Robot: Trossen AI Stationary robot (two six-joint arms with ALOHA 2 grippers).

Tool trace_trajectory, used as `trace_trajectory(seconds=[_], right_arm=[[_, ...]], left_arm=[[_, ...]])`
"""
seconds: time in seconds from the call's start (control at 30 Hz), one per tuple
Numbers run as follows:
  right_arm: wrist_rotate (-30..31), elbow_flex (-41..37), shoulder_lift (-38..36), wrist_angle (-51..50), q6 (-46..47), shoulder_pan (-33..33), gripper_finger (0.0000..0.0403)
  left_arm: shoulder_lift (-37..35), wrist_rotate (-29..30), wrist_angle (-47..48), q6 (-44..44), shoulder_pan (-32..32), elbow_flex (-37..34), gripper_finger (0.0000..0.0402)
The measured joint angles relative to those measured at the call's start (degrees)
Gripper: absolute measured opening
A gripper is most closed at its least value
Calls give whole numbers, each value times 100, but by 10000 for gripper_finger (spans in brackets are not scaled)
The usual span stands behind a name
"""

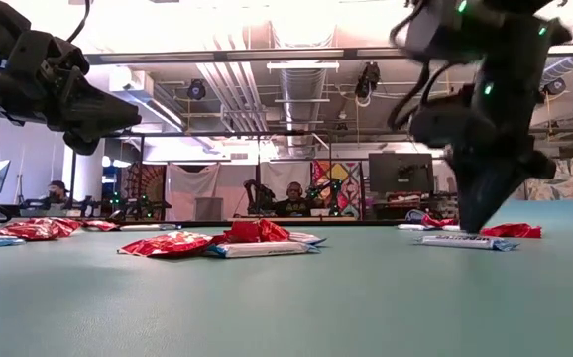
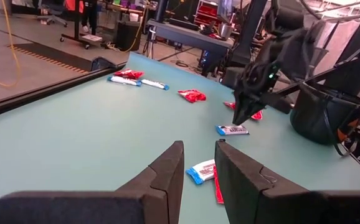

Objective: Sort candy by brand, put in halloween buckets
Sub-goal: Put the white chocolate into the black bucket

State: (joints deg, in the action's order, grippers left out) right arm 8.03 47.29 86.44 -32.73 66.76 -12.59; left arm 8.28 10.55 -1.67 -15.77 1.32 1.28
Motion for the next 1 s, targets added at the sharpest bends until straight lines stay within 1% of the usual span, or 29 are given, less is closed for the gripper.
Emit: trace_trajectory(seconds=[0.17, 0.3, 0.4, 0.47, 0.53, 0.67, 0.73, 0.8, 0.93, 1.0], right_arm=[[-81, 31, 491, 685, -573, 277, 13], [-94, 39, 780, 1265, -842, 701, 13], [-64, 39, 873, 1857, -1372, 1069, 13], [-60, 36, 835, 2220, -1798, 1271, 13], [22, 12, 682, 2325, -2092, 1388, 13], [521, -5, 127, 2319, -2521, 1361, 23], [727, -11, -78, 2306, -2702, 1248, 43], [1068, -37, -196, 2295, -2910, 1109, 75], [1987, -49, -259, 2530, -3405, 819, 158], [2190, -59, -141, 2575, -3415, 779, 202]], left_arm=[[10, -1, -4, 2, 1, 0, 76], [21, 0, -2, 2, 0, 0, 76], [23, 0, -2, 0, 0, 0, 76], [23, -1, 0, 1, 1, 0, 76], [25, -2, -2, 2, 2, -1, 76], [26, -1, -1, 1, 1, 0, 76], [26, -1, -1, 1, 2, -1, 76], [26, -1, 0, 1, 0, 0, 76], [32, 0, -4, 2, 2, 0, 76], [34, -1, 2, 2, 2, 0, 76]])
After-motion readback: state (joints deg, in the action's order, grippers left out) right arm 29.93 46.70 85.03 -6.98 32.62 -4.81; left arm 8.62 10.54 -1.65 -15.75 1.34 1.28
